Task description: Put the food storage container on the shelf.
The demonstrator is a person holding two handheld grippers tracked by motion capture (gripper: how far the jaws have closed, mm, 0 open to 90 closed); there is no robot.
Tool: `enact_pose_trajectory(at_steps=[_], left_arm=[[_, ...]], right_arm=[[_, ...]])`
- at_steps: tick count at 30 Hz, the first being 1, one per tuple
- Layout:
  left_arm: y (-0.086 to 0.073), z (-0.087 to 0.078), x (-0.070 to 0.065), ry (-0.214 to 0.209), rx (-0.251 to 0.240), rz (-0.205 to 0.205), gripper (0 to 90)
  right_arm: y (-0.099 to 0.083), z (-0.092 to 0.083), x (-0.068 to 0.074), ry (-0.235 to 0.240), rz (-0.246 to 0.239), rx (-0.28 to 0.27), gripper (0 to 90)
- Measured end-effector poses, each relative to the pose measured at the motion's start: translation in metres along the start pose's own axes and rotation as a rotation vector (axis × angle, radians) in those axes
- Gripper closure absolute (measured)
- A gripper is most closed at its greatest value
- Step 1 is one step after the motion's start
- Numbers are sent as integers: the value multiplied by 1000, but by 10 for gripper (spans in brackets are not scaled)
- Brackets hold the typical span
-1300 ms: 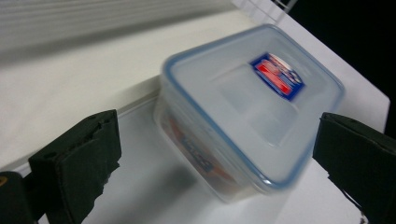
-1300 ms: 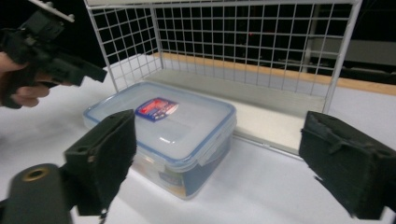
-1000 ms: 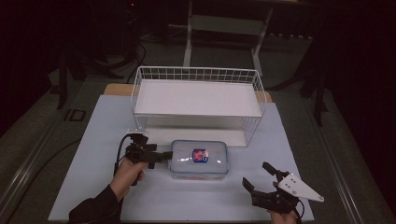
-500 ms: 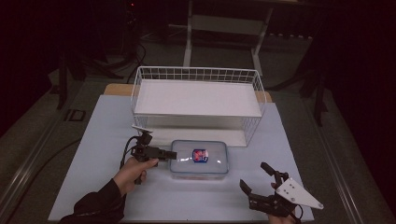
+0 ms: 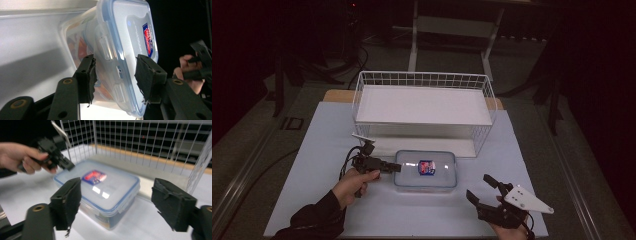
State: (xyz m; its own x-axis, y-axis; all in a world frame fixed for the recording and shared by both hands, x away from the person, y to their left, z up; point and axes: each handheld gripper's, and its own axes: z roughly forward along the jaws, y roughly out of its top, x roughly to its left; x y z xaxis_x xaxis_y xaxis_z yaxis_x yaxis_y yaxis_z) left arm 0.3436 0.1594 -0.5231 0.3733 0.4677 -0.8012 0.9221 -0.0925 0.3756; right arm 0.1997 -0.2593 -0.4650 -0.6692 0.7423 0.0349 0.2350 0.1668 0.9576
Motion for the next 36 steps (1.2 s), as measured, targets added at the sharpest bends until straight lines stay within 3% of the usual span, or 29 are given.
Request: enact_pose_trajectory(at_steps=[3,8,10,15,20,25,29,32,36], left_arm=[[-4,-2,-5,7,-9,48,541],[-10,-6,-11,3,-13,105,559],[-12,-6,-12,2,-14,129,564],[-16,-8,-15,1,-20,171,572],[-21,-9,-16,-9,-34,221,576],[-23,-9,-17,-9,-36,224,579],[-25,-10,-17,-10,-36,234,580],[-26,-10,-18,-10,-41,232,581],[-28,-10,-20,1,-41,238,582]], right_arm=[[1,14,-7,15,43,108,330],[2,39,-25,95,197,218,278],[3,47,-32,130,222,235,248],[5,66,-46,160,287,283,251],[-4,84,-57,219,365,334,252],[-16,92,-63,292,435,381,306],[-18,91,-66,342,490,375,427],[-20,92,-66,382,537,389,470],[-19,91,-65,372,546,397,479]])
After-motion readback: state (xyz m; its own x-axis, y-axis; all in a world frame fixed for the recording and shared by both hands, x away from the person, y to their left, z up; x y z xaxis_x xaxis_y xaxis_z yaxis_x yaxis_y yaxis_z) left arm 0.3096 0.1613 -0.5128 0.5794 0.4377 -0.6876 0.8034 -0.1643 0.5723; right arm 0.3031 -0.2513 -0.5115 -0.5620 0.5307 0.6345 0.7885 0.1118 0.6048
